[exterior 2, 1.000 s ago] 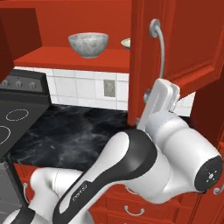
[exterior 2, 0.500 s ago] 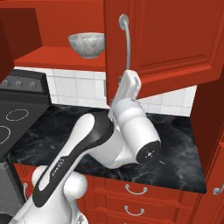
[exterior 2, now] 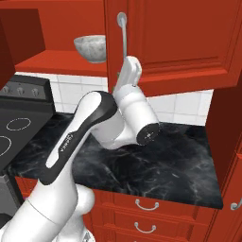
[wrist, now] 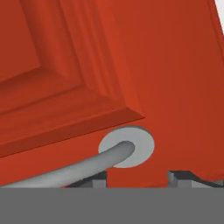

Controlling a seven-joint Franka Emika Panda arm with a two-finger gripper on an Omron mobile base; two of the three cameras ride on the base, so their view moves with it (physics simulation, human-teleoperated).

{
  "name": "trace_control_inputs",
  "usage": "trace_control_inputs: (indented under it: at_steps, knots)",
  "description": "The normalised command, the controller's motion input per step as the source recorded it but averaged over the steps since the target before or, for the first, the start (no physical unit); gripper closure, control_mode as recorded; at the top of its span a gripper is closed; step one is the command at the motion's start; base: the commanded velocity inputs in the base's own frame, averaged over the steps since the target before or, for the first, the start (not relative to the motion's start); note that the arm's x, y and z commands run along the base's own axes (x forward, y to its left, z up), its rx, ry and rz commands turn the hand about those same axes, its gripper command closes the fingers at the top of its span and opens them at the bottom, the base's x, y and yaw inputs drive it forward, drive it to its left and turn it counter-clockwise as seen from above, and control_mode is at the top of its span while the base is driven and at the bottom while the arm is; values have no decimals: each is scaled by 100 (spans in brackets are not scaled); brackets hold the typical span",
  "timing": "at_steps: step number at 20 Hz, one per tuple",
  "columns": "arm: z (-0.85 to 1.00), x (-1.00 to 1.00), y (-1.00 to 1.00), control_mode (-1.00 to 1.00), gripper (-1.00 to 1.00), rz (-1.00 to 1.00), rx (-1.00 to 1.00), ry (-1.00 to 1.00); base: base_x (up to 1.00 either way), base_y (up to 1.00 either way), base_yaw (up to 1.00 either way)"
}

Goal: Open the cabinet. Pick the bowls from the counter and place them in the cabinet. Then close the cabinet.

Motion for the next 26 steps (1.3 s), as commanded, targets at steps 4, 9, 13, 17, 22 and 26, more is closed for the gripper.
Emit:
trace_control_inputs:
  at_steps: [4, 9, 13, 17, 22, 26]
  knots:
    - [34, 75, 0, -100, -100, 2, 0, 2, 0, 0, 0]
    - [-9, 87, 13, -100, -100, 2, 0, 0, 0, 0, 0]
    - [-39, 82, 15, -100, -100, 2, 3, -2, 0, 0, 0]
    - [-27, 94, 0, -100, -100, 1, 3, -8, 0, 0, 0]
    - [12, 100, -42, -100, -100, 7, 8, -2, 0, 0, 0]
    - [25, 99, -45, -100, -100, 7, 11, 0, 0, 0, 0]
